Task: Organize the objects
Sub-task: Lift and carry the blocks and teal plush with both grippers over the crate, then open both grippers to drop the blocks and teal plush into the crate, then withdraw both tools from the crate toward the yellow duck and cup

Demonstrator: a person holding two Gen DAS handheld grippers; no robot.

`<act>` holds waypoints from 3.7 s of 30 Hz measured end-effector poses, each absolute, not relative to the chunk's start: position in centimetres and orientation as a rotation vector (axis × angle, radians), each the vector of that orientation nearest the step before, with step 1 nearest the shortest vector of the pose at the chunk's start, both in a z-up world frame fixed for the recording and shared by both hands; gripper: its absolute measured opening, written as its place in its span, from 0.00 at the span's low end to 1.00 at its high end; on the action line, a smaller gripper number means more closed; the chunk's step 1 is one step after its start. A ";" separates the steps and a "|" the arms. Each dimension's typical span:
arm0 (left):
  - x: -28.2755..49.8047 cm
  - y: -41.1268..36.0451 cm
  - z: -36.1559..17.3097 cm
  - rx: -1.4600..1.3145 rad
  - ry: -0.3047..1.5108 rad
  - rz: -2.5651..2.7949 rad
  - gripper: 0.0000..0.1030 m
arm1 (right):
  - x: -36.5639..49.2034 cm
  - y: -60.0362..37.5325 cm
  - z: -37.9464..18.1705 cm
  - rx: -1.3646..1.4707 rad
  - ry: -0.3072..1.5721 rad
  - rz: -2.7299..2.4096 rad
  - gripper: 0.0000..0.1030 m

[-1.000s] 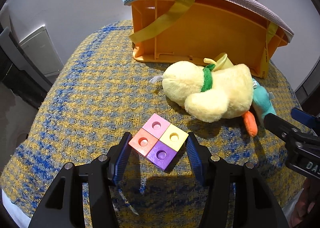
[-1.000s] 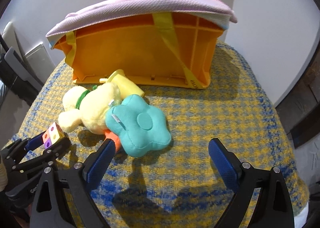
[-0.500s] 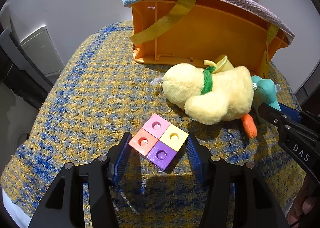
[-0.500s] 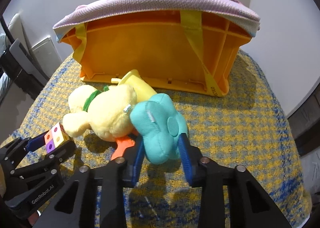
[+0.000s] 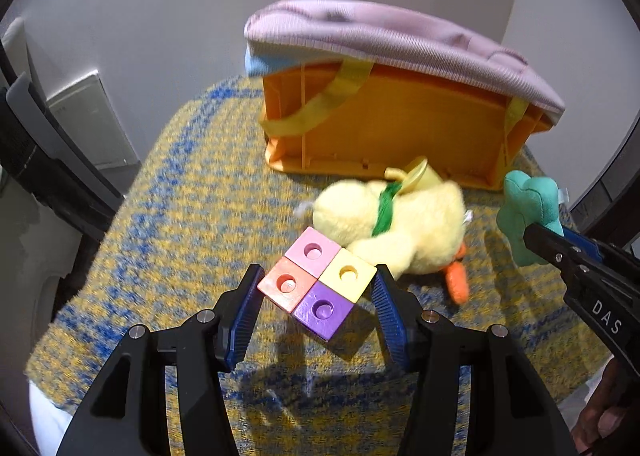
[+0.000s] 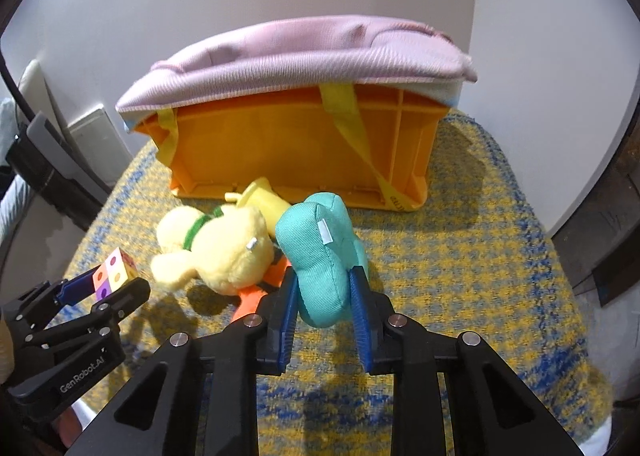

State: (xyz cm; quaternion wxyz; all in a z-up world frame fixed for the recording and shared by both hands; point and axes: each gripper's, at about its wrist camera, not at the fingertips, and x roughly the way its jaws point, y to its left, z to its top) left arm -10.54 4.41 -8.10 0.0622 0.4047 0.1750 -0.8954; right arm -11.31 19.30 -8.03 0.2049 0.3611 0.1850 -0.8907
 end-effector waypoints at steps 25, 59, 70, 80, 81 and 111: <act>-15.3 1.4 3.7 0.983 0.451 -2.834 0.53 | -12.2 17.6 3.4 0.776 0.412 -2.543 0.25; -25.9 -0.5 6.2 1.000 0.427 -2.849 0.74 | -21.8 12.1 6.6 0.778 0.395 -2.524 0.34; -25.6 -1.3 6.2 0.978 0.452 -2.811 0.90 | -22.2 13.5 6.6 0.780 0.360 -2.569 0.70; -22.1 -1.8 7.8 0.923 0.469 -2.813 0.94 | -19.8 14.5 8.1 0.741 0.368 -2.582 0.72; -21.4 -1.8 8.0 0.914 0.472 -2.814 0.96 | -19.3 14.6 8.3 0.736 0.370 -2.583 0.74; -15.7 2.5 0.6 1.050 0.550 -2.824 1.00 | -12.7 20.1 2.6 0.822 0.440 -2.642 0.91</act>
